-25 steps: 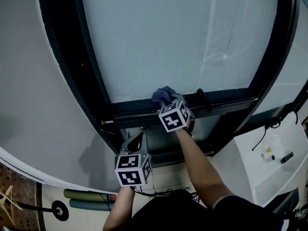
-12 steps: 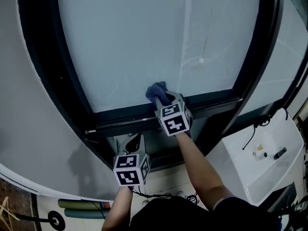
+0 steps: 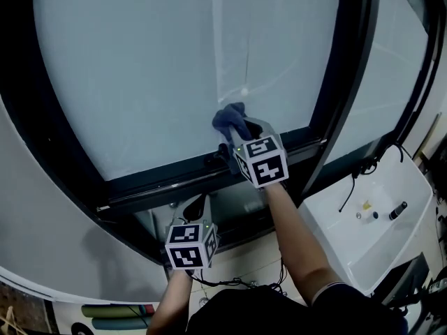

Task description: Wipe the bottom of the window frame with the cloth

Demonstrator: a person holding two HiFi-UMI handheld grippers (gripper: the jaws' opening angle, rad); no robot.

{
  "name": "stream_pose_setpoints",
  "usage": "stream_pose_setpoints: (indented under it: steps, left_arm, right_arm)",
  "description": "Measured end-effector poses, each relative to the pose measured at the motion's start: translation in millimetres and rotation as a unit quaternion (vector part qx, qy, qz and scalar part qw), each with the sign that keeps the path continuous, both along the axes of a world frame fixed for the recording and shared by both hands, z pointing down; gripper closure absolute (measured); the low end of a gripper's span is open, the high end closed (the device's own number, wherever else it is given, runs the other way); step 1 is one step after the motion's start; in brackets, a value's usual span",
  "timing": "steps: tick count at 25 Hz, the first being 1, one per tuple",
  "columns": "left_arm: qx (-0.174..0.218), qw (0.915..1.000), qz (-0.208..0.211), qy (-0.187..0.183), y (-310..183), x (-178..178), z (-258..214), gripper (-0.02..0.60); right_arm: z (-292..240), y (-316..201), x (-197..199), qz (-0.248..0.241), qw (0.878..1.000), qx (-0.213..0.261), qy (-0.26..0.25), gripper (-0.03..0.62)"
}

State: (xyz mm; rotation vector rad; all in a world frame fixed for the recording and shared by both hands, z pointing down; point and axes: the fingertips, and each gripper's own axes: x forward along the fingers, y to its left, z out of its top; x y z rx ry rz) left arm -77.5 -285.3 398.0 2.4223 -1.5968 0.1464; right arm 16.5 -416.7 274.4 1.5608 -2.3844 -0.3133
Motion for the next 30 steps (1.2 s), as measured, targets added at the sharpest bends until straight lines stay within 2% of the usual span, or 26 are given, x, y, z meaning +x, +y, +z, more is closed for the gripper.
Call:
stream_pose_setpoints:
  steps: [6, 12, 17, 30]
  left_arm:
    - [-0.018, 0.9998, -0.002, -0.009, -8.1, 27.9, 13.5, 0.575]
    - [-0.038, 0.9990, -0.015, -0.019, -13.5, 39.2, 28.0, 0.575]
    - [-0.045, 0.9986, -0.012, -0.023, -18.8, 57.1, 33.2, 0.575]
    - [-0.053, 0.9979, 0.028, -0.023, -41.7, 132.8, 39.9, 0.575]
  right_arm:
    - [65.2, -29.5, 44.6, 0.018, 0.998, -0.062, 0.000, 0.500]
    - [119.9, -41.2, 49.3, 0.006, 0.993, -0.112, 0.036, 0.500]
    - [126.4, -49.3, 70.5, 0.019, 0.992, -0.106, 0.073, 0.500]
    - [129.0, -85.8, 207.7, 0.107, 0.986, -0.123, 0.047, 0.500]
